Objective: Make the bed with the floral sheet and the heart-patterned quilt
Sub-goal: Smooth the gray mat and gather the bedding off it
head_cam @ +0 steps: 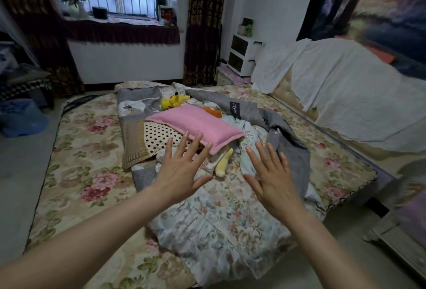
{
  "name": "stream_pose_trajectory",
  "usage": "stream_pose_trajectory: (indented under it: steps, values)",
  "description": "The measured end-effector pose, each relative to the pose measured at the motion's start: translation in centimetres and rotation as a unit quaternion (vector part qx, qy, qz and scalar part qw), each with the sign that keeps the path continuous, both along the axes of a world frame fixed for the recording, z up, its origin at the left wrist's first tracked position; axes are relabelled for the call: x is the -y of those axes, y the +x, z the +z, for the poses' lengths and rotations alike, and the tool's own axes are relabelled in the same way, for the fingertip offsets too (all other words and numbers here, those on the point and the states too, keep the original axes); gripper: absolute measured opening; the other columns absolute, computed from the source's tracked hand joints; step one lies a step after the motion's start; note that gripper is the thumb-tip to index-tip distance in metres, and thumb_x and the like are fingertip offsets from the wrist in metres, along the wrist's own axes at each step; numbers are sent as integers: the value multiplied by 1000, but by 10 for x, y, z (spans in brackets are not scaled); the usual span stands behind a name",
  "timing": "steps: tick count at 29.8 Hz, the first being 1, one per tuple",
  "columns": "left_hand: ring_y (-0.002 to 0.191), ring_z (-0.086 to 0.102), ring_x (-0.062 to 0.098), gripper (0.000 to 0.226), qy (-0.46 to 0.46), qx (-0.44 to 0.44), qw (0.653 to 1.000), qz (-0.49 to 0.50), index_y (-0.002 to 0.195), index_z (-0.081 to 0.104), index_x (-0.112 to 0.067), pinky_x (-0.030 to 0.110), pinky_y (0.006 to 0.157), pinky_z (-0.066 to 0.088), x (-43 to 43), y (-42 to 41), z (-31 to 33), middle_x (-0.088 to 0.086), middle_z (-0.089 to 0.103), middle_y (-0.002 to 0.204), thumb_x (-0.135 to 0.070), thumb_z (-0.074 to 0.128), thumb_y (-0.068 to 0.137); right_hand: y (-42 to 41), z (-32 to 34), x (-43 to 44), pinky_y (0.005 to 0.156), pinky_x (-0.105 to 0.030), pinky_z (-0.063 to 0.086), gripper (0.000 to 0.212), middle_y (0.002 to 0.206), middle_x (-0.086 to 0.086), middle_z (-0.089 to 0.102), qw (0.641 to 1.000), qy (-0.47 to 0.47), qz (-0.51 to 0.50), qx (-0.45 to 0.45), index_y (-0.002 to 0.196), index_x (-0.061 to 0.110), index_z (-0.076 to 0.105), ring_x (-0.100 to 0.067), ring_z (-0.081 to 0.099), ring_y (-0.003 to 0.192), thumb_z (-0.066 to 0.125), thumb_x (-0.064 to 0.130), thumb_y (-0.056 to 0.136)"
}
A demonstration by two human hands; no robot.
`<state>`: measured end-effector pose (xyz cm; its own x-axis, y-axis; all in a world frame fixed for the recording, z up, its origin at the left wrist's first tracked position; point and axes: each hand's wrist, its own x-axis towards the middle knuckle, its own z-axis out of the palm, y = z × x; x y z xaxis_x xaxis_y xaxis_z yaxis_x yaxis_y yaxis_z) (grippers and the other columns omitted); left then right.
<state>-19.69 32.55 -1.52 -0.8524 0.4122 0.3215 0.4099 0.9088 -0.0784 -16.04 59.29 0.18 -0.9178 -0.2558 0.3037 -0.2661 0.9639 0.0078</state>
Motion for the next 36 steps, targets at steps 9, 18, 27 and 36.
stream_pose_trajectory:
  steps: [9,18,27,36]
  values:
    - [148,1,33,79,-7,-20,999,51,157,12,-32,66,115,10,-64,-52,3,3,0,161,-75,18,91,-64,-5,-74,119,-35,-15,59,162,12,-15,999,-33,36,10,143,53,-28,-8,-24,147,7,64,97]
    - [149,8,38,80,0,-4,995,102,157,17,-29,66,113,11,-186,-53,1,9,11,164,-73,19,90,-102,-2,-192,119,-37,-11,60,163,9,-5,996,-15,91,9,151,45,-12,-14,-10,151,5,65,97]
    - [149,-1,34,81,3,19,996,92,156,15,-29,68,113,17,-288,-68,-18,7,8,165,-74,17,89,-134,-11,-294,119,-41,-6,64,164,7,-1,994,-18,100,35,153,38,-7,-12,-11,149,15,62,97]
    - [149,11,39,81,-7,4,998,58,156,18,-26,66,114,17,-365,-153,-27,9,19,162,-72,26,89,-192,-26,-364,121,-47,-1,64,164,9,-9,995,-9,85,59,151,44,-16,-17,-12,151,11,64,97]
